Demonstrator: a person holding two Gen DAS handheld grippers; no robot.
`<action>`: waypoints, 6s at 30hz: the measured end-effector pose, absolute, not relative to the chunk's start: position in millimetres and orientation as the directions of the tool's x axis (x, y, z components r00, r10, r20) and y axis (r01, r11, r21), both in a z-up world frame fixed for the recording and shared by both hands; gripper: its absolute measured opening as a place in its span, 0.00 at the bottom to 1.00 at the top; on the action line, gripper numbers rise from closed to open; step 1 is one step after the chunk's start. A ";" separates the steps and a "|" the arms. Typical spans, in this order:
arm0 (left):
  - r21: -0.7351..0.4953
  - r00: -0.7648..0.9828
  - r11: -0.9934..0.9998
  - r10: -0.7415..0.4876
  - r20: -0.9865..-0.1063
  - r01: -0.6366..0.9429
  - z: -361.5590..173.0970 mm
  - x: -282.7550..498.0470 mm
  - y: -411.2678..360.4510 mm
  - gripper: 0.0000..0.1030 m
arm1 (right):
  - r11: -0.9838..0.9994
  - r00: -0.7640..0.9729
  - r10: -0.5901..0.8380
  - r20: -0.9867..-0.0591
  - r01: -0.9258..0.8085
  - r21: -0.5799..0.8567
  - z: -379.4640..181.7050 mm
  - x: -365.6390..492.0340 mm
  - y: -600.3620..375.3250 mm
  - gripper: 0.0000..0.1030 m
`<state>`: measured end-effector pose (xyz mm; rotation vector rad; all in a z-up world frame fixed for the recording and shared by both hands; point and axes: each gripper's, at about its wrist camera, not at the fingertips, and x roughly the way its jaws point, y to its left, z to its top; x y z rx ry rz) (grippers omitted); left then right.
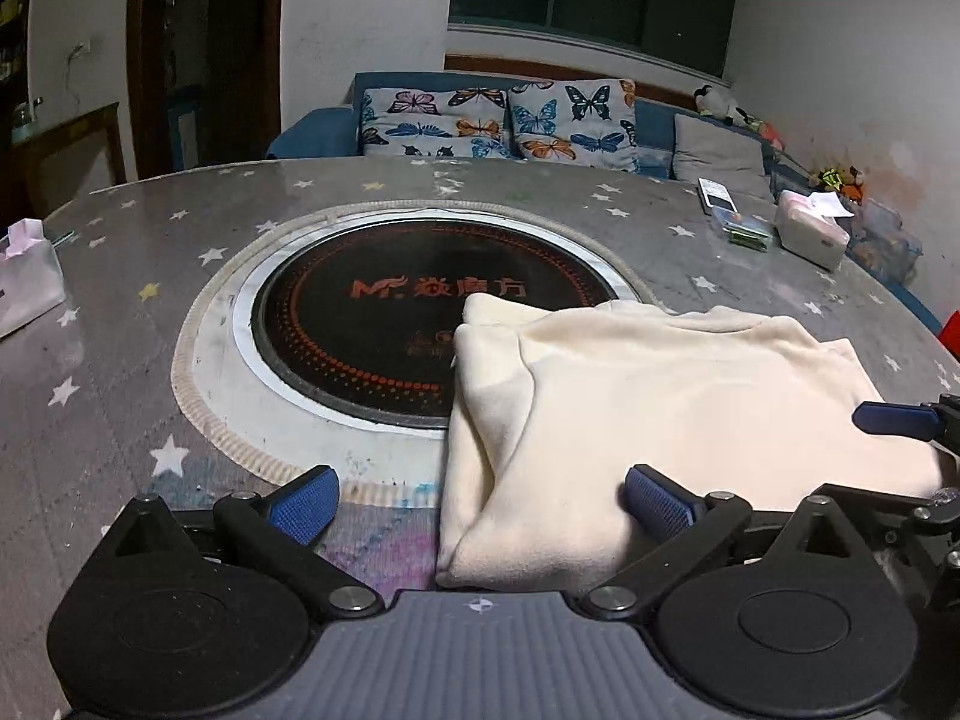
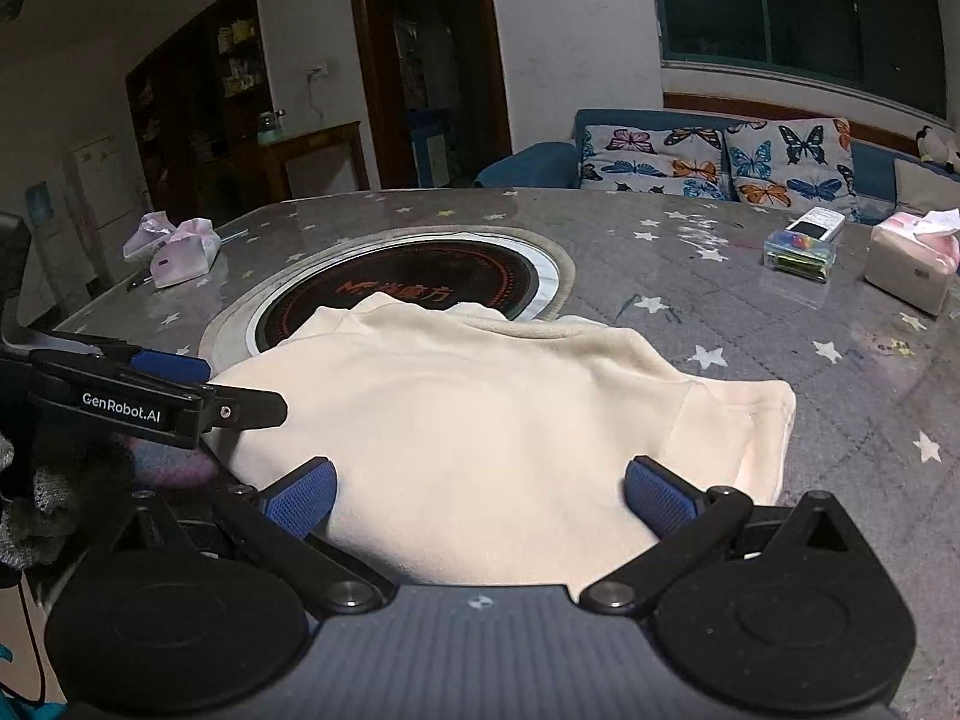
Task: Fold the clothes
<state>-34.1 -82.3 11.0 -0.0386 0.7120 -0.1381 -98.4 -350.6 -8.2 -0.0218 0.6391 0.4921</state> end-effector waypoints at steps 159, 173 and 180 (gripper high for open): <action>0.106 0.717 0.978 -0.055 -0.695 0.178 20.7 45.3 -123.9 1.00 | 0.935 0.710 0.066 -0.701 -0.289 -0.204 4.3 -21.5 -368.9 0.92; 0.058 0.737 0.992 -0.046 -0.674 0.114 34.2 -3.5 -95.8 1.00 | 0.934 0.752 0.123 -0.647 -0.309 -0.181 24.8 -77.9 -367.7 1.00; 0.058 0.742 0.995 -0.020 -0.671 0.080 32.8 -33.1 -80.2 1.00 | 0.930 0.760 0.119 -0.639 -0.311 -0.197 25.9 -112.5 -370.4 1.00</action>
